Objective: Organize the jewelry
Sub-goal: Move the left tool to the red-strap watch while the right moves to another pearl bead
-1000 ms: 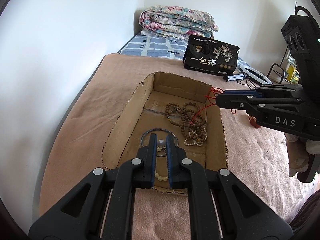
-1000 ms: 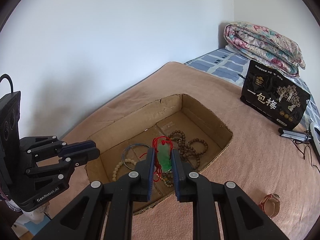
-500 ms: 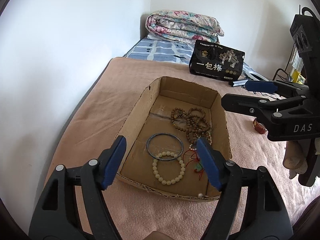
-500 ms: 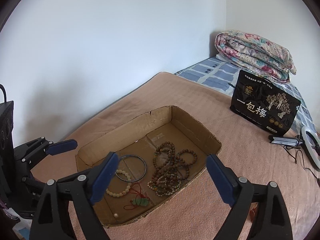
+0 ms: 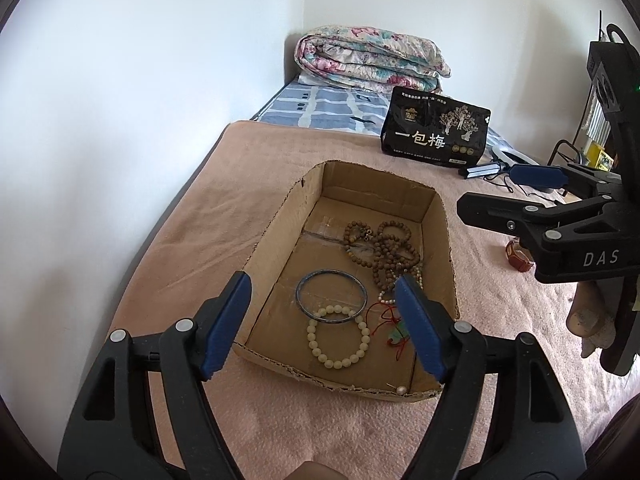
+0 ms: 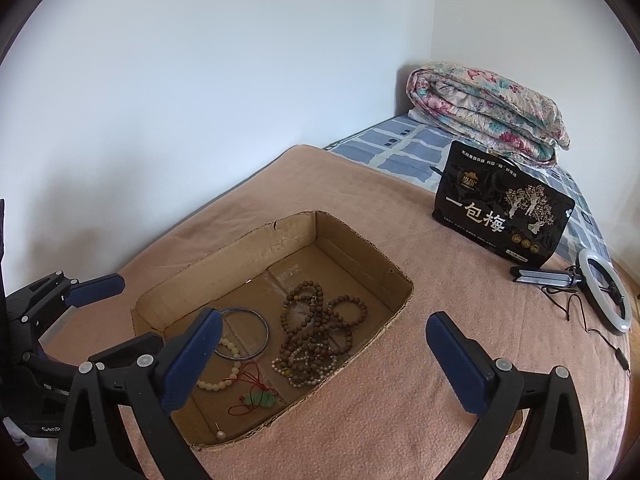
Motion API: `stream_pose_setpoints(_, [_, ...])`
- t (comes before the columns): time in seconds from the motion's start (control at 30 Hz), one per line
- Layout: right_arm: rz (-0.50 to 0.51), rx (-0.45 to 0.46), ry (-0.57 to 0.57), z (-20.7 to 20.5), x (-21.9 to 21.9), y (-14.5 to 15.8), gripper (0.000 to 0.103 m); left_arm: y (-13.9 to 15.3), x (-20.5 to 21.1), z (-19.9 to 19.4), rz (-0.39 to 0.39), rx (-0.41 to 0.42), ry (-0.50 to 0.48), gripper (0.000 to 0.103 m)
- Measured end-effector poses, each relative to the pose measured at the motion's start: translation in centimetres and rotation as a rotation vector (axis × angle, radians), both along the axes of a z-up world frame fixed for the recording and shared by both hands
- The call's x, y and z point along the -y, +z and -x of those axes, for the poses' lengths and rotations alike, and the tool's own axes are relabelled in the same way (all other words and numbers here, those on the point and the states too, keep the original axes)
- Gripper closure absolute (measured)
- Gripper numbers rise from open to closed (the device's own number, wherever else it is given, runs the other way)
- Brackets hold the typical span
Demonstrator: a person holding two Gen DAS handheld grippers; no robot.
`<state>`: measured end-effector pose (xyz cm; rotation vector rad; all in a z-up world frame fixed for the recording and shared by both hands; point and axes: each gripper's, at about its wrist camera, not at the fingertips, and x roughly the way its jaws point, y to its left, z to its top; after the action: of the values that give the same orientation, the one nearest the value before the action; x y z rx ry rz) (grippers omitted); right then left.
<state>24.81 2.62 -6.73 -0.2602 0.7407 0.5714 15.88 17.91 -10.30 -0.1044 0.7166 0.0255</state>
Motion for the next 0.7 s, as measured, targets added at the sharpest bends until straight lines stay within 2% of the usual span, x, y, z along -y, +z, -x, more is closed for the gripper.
stream_pose_setpoints(0.7, [-0.042,0.032,-0.065,2.2,5.8,2.9,0.000,4.0,3.3,2.4,-0.039,0.080,-0.032,0.026])
